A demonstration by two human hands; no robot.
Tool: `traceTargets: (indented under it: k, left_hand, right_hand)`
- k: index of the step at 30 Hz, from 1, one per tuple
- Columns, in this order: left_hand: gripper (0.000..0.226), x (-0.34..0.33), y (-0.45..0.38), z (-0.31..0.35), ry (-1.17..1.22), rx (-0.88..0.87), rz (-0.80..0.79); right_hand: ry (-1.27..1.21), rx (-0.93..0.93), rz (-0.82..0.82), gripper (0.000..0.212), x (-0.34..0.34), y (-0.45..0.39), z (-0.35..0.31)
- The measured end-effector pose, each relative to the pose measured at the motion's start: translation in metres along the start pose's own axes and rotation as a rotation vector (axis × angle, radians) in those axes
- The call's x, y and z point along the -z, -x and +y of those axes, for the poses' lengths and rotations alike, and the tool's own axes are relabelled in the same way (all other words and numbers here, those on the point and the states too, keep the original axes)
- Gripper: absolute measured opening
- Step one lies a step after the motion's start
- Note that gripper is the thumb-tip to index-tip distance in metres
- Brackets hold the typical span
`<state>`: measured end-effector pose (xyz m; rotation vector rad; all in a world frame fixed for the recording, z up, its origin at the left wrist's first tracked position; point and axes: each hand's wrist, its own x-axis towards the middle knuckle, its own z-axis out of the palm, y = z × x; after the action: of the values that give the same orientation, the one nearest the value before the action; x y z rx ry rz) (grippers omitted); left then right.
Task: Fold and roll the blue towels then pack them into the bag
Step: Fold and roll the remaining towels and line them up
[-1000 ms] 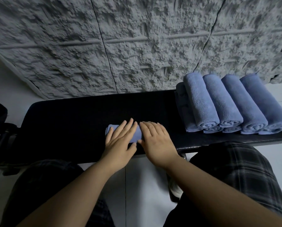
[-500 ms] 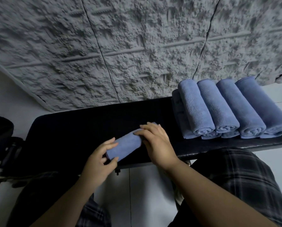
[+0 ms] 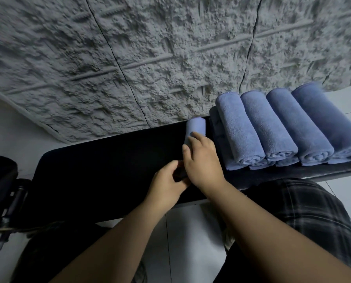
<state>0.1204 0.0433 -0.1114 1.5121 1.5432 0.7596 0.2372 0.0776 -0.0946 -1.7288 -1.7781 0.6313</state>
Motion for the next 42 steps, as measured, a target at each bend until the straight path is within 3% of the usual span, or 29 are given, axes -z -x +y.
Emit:
traceTargets:
  k: [2, 7, 11, 20, 24, 31, 35, 42]
  left_hand:
    - [0.021, -0.011, -0.008, 0.006, 0.010, 0.023, -0.036]
    - [0.041, -0.029, -0.013, 0.016, 0.062, 0.033, -0.041]
    - [0.021, -0.027, -0.010, 0.008, -0.091, -0.020, -0.087]
    - [0.027, -0.024, 0.007, 0.009, 0.032, -0.058, -0.112]
    - [0.031, -0.024, 0.009, 0.001, 0.061, -0.095, -0.088]
    - [0.041, -0.023, 0.003, -0.003, 0.141, -0.183, 0.100]
    - [0.036, -0.020, -0.001, 0.000, 0.053, -0.229, 0.131]
    - [0.037, -0.024, -0.008, 0.001, -0.065, -0.171, 0.044]
  right_hand:
    - [0.011, -0.033, -0.003, 0.046, 0.002, -0.004, 0.000]
    - [0.041, -0.056, -0.039, 0.053, 0.006, -0.008, 0.005]
    - [0.050, -0.061, -0.031, 0.054, 0.007, -0.010, 0.007]
    - [0.037, -0.099, -0.092, 0.057, 0.012, -0.009, 0.007]
    - [-0.103, -0.118, -0.093, 0.056, 0.010, -0.012, 0.011]
    - [-0.526, -0.134, 0.035, 0.057, 0.007, -0.019, 0.009]
    - [-0.677, -0.270, -0.061, 0.054, 0.005, -0.021, 0.011]
    - [-0.324, -0.266, 0.013, 0.056, 0.002, -0.016, 0.005]
